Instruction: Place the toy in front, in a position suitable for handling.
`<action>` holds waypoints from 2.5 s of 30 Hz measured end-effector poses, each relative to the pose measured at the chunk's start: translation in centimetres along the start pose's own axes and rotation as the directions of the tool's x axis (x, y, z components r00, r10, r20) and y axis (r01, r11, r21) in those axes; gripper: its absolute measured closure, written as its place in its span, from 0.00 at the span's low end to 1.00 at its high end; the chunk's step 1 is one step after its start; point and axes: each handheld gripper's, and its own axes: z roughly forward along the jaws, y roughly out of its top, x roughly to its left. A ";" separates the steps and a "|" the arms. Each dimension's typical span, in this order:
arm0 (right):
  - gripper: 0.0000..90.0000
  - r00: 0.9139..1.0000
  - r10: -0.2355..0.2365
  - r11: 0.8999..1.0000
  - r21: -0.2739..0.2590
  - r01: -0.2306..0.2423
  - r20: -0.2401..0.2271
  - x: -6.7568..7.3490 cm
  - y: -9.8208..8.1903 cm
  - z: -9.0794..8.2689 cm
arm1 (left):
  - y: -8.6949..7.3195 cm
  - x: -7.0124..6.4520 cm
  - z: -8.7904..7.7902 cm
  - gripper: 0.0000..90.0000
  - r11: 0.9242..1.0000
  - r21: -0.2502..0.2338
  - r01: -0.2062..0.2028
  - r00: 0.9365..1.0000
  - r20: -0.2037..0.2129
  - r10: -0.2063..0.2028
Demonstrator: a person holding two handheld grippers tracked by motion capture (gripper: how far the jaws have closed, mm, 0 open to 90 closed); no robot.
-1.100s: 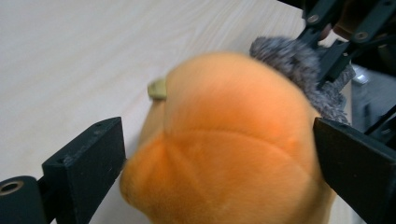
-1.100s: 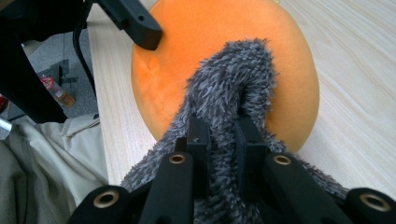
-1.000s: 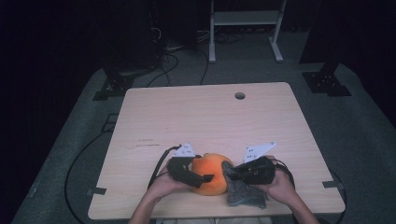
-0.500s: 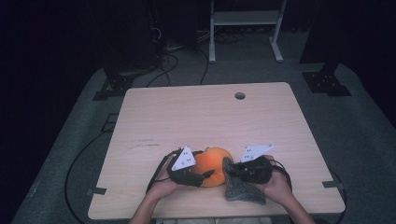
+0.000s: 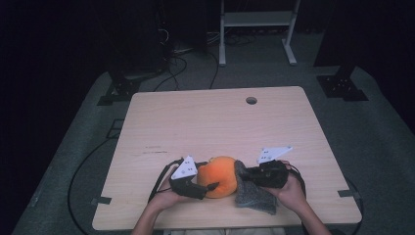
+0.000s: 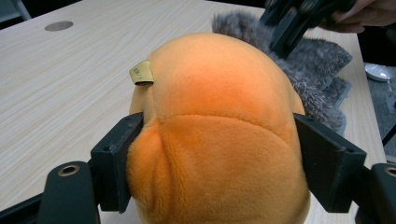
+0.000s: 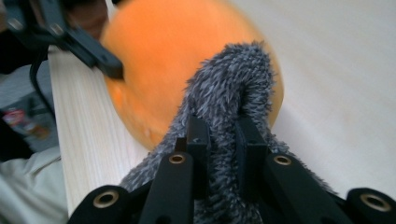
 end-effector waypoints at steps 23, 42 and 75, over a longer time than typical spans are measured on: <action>0.86 0.997 0.068 0.997 -0.047 -0.069 -0.026 -1.3 0.4 -1.0 | -0.1 -0.3 -0.1 0.25 1.000 0.002 -0.027 0.999 0.033 0.027; 0.86 0.994 0.069 0.997 -0.034 -0.072 -0.087 -1.0 -0.3 -0.7 | 0.2 -0.9 -0.2 0.25 0.998 -0.001 -0.058 0.996 0.073 0.058; 0.86 0.998 -0.066 0.998 -0.024 0.065 -0.022 1.4 0.5 -1.8 | 0.7 -1.8 0.9 0.24 0.997 0.012 -0.082 0.996 0.033 0.081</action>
